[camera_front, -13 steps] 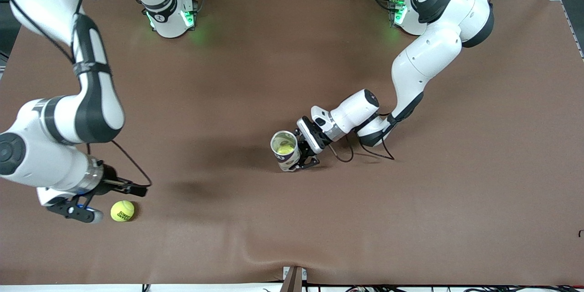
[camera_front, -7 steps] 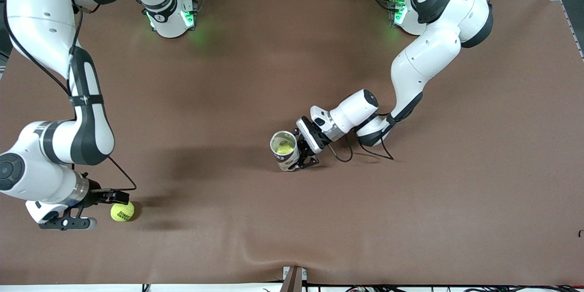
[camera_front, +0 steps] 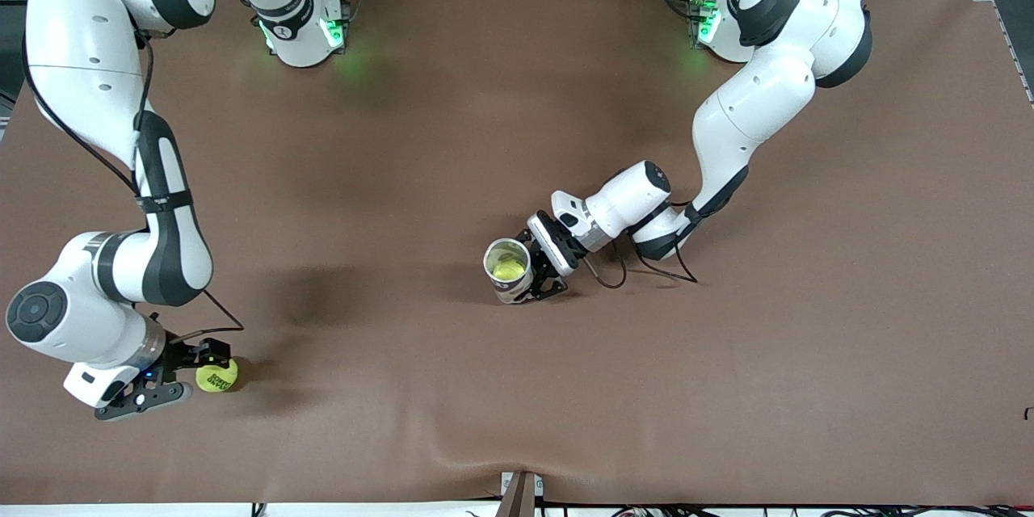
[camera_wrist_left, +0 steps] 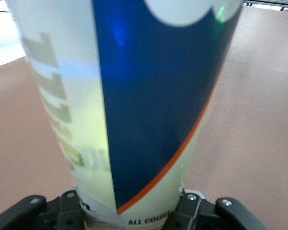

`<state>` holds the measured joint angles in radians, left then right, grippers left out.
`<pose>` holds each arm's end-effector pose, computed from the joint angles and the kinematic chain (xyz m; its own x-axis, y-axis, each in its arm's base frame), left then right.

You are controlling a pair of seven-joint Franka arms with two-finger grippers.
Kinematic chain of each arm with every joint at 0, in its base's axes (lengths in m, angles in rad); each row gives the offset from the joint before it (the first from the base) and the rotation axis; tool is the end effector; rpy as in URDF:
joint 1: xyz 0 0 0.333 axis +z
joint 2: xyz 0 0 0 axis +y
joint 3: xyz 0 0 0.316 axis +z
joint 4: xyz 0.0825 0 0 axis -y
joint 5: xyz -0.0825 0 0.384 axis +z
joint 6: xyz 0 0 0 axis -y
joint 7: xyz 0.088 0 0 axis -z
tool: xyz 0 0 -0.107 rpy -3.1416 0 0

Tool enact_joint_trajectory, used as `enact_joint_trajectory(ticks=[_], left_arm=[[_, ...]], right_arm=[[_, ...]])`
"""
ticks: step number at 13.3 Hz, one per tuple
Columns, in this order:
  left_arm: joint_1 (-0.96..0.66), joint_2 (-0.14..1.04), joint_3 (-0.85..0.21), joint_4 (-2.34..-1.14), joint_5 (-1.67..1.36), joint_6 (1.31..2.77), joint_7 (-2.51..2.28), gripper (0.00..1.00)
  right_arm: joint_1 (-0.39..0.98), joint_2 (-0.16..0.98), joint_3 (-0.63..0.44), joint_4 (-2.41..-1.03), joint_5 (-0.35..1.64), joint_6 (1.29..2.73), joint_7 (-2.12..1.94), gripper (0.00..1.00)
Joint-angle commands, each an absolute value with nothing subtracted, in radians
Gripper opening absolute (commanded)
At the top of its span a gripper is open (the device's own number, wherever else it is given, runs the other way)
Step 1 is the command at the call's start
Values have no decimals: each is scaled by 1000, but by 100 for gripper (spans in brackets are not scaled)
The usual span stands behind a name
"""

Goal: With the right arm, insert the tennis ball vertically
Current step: 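Move the right gripper to the second tennis ball and grasp it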

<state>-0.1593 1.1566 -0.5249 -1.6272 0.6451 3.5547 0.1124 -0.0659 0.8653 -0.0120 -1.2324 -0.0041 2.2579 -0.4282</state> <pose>0.5438 -0.4259 0.1302 0.3060 -0.4241 0.8524 -0.8601 -0.5070 0.0566 0.7693 -0.0575 0.2617 0.9256 0.3517 0.1398 0.3438 -0.9358 0.0778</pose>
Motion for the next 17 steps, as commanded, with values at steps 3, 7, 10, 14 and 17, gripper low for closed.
enact_joint_trajectory(ticks=[3, 7, 10, 14, 17], left_arm=[[-153, 1173, -535, -1608, 663, 3553, 97, 59], [-152, 1180, -532, -1608, 664, 3553, 95, 60], [-152, 1181, -531, -1608, 664, 3553, 97, 70], [-152, 1180, -529, -1608, 667, 3553, 97, 100], [-150, 1180, -529, -1609, 667, 3553, 97, 100]], right_arm=[[-86, 873, 8, -1266, -23, 2339, -534, 100], [-75, 881, 8, -1342, -21, 2488, -523, 100], [-75, 881, 8, -1367, -21, 2537, -523, 100], [-77, 881, 8, -1413, -23, 2594, -523, 100], [-81, 881, 8, -1414, -23, 2595, -526, 100]])
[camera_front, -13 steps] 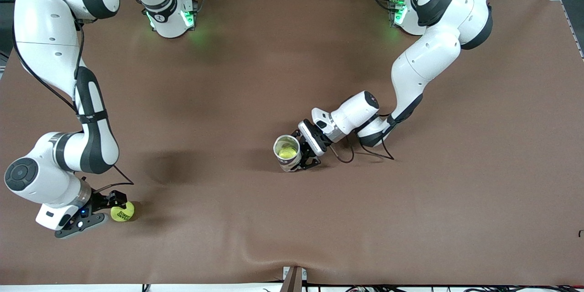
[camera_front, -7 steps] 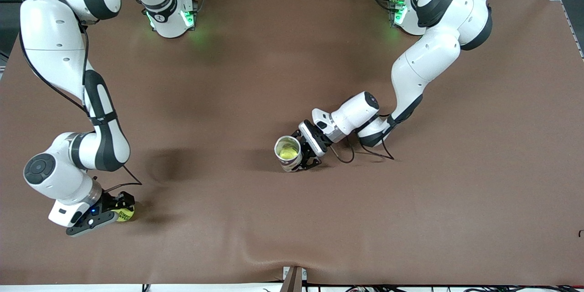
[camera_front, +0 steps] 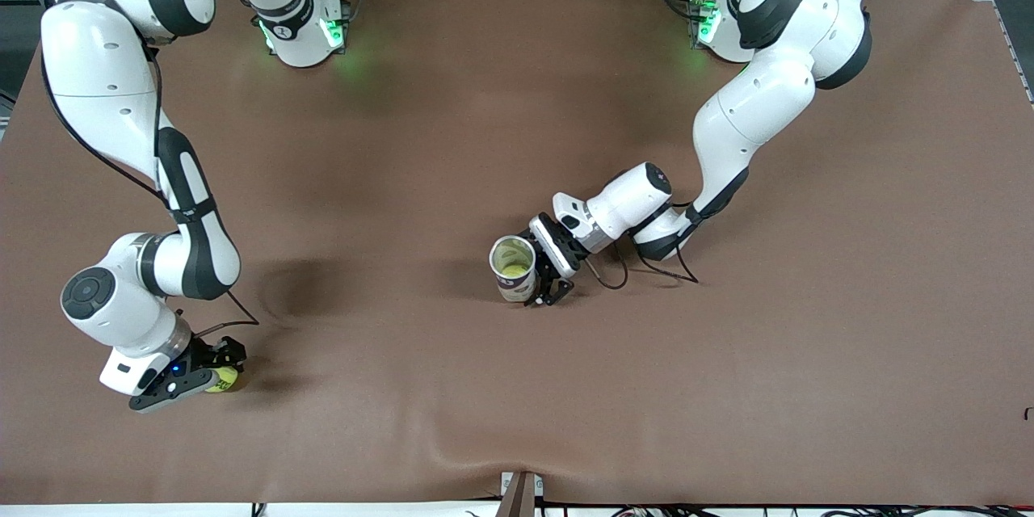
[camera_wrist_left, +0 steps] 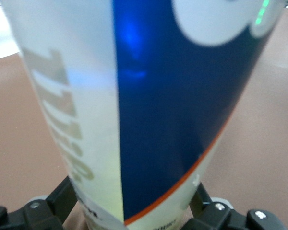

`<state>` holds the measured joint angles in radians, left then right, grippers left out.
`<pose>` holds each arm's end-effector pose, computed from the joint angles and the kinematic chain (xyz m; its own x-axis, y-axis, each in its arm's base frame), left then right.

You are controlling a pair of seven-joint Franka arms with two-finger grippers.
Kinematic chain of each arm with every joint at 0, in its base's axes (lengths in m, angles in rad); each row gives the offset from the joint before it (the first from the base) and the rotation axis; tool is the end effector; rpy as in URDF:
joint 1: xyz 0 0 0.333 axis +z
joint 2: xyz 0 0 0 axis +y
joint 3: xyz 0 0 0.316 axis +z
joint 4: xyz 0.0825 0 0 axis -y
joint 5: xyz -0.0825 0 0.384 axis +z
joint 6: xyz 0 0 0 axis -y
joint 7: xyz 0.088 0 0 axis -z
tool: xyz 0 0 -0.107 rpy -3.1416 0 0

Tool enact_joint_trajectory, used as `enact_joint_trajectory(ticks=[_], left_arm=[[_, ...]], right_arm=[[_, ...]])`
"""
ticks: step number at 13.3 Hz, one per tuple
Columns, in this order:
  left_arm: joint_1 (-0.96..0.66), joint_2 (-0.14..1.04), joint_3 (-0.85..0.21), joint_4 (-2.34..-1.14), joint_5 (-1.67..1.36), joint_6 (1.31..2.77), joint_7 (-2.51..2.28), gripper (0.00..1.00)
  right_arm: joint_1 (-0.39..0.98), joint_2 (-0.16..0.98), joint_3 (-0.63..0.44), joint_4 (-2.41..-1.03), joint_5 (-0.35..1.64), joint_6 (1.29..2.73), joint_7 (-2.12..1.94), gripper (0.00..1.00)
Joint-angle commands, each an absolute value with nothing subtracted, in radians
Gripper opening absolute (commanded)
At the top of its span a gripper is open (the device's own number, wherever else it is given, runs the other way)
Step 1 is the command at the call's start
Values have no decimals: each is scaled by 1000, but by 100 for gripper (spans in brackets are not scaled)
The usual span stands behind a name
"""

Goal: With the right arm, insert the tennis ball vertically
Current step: 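Move the right gripper to the second tennis ball and grasp it, then lift the second ball and drop it into the tube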

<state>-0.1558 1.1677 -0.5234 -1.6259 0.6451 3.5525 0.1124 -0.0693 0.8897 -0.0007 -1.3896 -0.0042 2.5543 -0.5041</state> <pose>0.5438 -0.4231 0.1231 0.3171 -0.4265 0.8471 -0.8572 -0.5110 0.0636 0.7546 -0.0527 0.2016 0.8732 0.4264 0.2360 0.4052 -0.9043 0.1344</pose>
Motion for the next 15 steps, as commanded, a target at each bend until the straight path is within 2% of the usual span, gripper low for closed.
enact_joint_trajectory(ticks=[1, 3, 4, 5, 11, 15], left_arm=[[-150, 1178, -529, -1609, 667, 3553, 97, 100], [-149, 1178, -529, -1612, 667, 3553, 97, 100], [-146, 1178, -529, -1614, 667, 3553, 97, 100], [-146, 1177, -529, -1614, 667, 3553, 97, 100], [-132, 1172, -531, -1626, 693, 3551, 97, 100], [-126, 1173, -531, -1628, 712, 3553, 97, 100]], right_arm=[[-83, 881, 8, -1416, -23, 2595, -528, 92], [-86, 881, 8, -1416, -23, 2595, -529, 66], [-86, 882, 8, -1416, -21, 2595, -529, 58], [-86, 881, 8, -1414, -21, 2595, -526, 54], [-77, 858, 9, -1405, -5, 2562, -483, 54], [-29, 753, 21, -1393, -5, 2349, -320, 54]])
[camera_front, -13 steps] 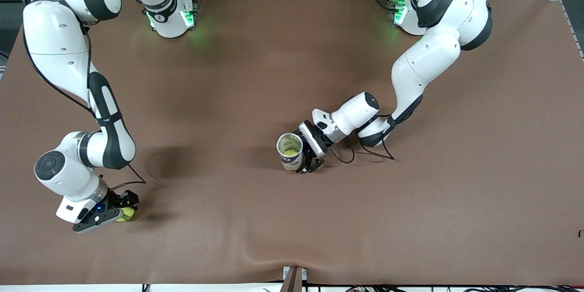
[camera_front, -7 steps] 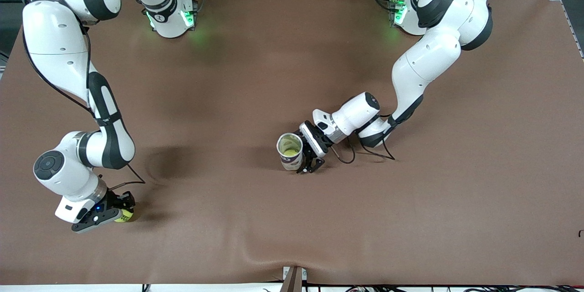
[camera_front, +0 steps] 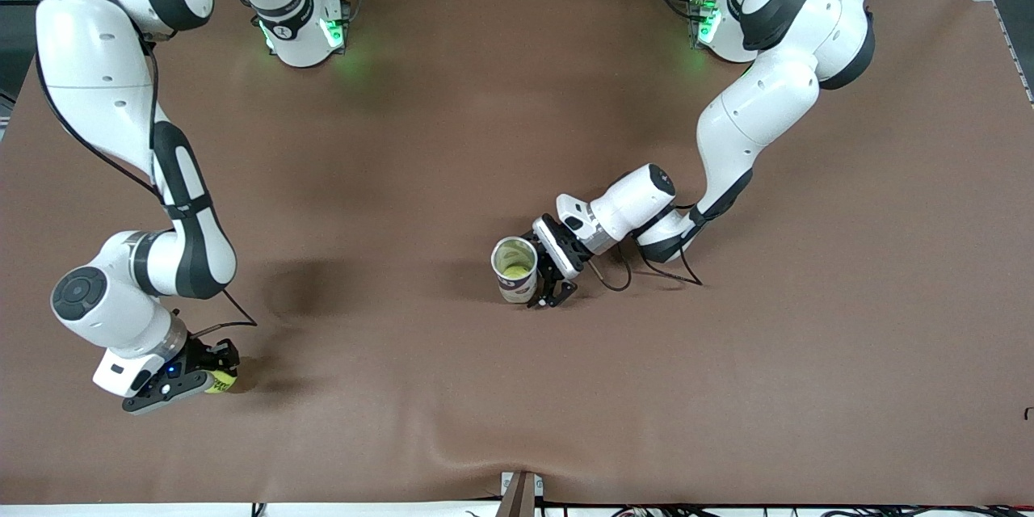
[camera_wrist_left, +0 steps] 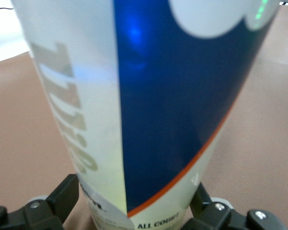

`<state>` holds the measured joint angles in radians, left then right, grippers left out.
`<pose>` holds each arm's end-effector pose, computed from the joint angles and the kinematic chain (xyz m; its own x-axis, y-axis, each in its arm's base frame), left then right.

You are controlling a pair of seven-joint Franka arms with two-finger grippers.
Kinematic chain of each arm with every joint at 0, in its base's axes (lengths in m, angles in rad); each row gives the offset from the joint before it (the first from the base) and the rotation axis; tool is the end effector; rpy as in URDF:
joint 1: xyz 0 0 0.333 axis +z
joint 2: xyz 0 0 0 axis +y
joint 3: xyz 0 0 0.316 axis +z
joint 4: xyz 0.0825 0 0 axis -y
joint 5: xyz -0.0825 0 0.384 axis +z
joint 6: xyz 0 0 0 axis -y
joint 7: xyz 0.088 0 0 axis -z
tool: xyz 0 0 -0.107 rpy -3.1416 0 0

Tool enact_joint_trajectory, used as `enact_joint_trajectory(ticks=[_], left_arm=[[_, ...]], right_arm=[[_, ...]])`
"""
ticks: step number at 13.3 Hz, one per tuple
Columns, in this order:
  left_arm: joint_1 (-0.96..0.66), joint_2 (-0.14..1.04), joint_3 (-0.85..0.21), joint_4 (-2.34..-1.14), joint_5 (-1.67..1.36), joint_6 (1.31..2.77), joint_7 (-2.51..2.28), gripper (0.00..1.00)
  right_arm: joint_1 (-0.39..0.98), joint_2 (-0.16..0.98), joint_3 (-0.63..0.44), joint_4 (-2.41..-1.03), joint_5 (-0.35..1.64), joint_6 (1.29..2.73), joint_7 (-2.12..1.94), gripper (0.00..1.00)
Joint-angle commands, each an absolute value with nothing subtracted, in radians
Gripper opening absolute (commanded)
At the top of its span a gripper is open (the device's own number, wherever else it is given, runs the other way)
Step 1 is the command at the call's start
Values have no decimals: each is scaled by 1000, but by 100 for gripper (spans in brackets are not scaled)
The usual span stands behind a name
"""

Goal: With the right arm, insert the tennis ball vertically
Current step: 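Lift the second ball and drop it into the tube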

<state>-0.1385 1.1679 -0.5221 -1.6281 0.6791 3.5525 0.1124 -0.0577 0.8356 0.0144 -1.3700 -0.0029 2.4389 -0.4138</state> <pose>0.5470 -0.4155 0.1226 0.2985 -0.4376 0.8482 -0.8637 -0.5020 0.0450 0.7574 -0.0354 0.2388 0.9084 0.3586 0.2151 0.3483 -0.9335 0.0853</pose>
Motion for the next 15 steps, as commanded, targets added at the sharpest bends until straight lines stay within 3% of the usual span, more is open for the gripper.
enact_joint_trajectory(ticks=[1, 8, 11, 15], left_arm=[[-126, 1173, -531, -1628, 712, 3553, 97, 100], [-127, 1173, -529, -1628, 722, 3553, 97, 96], [-127, 1175, -529, -1628, 738, 3553, 100, 87], [-123, 1177, -529, -1629, 742, 3553, 97, 86]], right_arm=[[-8, 727, 21, -1393, -5, 2304, -275, 54], [230, 540, 31, -1393, 8, 1987, 300, 54], [305, 515, 77, -1391, 115, 1973, 590, 54], [457, 528, 81, -1344, 132, 1988, 959, 54]])
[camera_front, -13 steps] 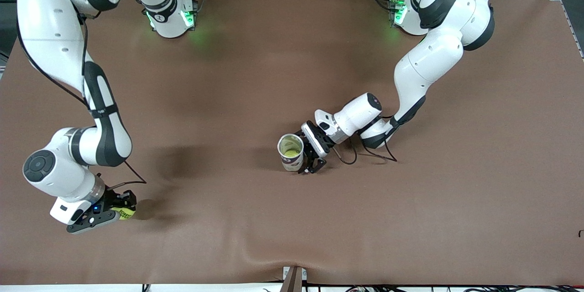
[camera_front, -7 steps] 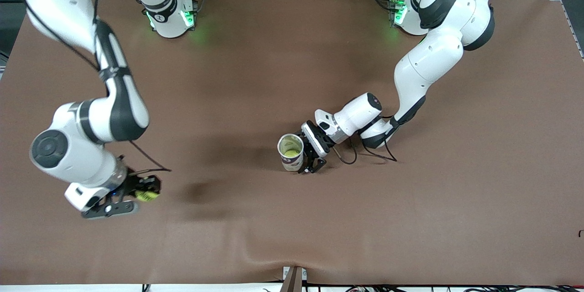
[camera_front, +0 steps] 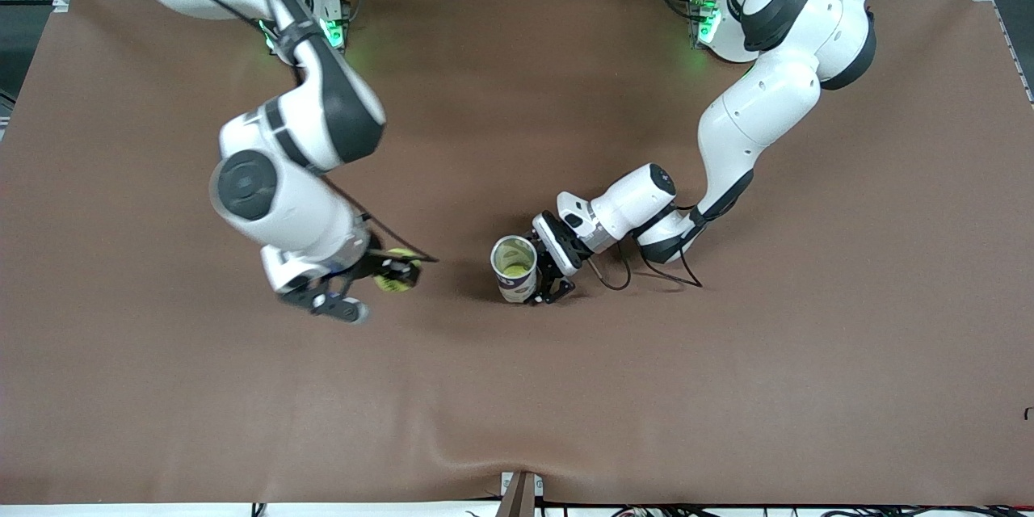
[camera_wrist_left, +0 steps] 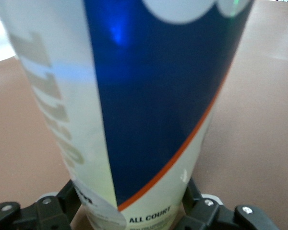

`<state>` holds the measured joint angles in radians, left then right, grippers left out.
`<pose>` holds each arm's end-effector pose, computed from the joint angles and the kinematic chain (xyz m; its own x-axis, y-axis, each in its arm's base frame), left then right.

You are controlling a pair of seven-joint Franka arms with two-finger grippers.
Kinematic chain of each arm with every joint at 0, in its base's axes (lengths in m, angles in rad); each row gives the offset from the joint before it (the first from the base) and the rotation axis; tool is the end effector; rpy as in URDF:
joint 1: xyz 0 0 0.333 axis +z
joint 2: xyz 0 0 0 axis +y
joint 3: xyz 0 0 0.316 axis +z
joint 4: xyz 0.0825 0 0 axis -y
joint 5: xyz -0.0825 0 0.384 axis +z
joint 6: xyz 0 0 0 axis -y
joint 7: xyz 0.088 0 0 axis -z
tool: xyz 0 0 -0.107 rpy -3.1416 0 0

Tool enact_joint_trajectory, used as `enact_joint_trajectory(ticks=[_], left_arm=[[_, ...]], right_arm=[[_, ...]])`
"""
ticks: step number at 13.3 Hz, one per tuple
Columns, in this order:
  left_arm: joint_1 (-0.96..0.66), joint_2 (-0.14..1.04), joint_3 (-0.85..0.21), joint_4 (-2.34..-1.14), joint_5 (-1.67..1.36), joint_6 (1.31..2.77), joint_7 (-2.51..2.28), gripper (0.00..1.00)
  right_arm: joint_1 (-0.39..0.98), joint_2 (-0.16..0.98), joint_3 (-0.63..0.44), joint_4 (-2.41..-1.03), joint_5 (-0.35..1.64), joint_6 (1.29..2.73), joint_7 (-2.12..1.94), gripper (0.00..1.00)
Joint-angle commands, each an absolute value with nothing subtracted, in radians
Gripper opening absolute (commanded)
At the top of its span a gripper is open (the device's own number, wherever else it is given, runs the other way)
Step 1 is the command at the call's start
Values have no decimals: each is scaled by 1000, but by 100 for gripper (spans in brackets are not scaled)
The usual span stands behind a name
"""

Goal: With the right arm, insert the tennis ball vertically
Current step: 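Lift the second ball and drop it into the tube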

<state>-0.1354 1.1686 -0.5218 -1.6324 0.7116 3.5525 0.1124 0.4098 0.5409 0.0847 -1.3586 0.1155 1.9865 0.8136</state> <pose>0.5432 -0.4159 0.1213 0.2761 -0.4522 0.8481 -0.8767 -0.4802 0.0294 0.6366 0.3373 0.4183 0.9308 -0.3617 -0.0531 -0.3655 -0.9160 -0.1655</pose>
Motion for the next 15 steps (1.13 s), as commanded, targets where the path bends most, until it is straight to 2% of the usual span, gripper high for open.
enact_joint_trajectory(ticks=[1, 7, 13, 14, 15], left_arm=[[-123, 1177, -529, -1629, 742, 3553, 97, 86], [-123, 1177, -529, -1629, 742, 3553, 97, 85], [-123, 1177, -531, -1629, 742, 3553, 97, 85], [-123, 1177, -529, -1629, 742, 3553, 97, 85], [-123, 1177, -531, -1629, 742, 3553, 97, 85]], right_arm=[[475, 534, 81, -1329, 140, 1999, 1024, 54], [551, 569, 78, -1328, 218, 2153, 1180, 54], [583, 607, 77, -1328, 203, 2214, 1178, 55], [586, 609, 77, -1328, 196, 2215, 1177, 58], [587, 614, 77, -1328, 186, 2215, 1175, 78]])
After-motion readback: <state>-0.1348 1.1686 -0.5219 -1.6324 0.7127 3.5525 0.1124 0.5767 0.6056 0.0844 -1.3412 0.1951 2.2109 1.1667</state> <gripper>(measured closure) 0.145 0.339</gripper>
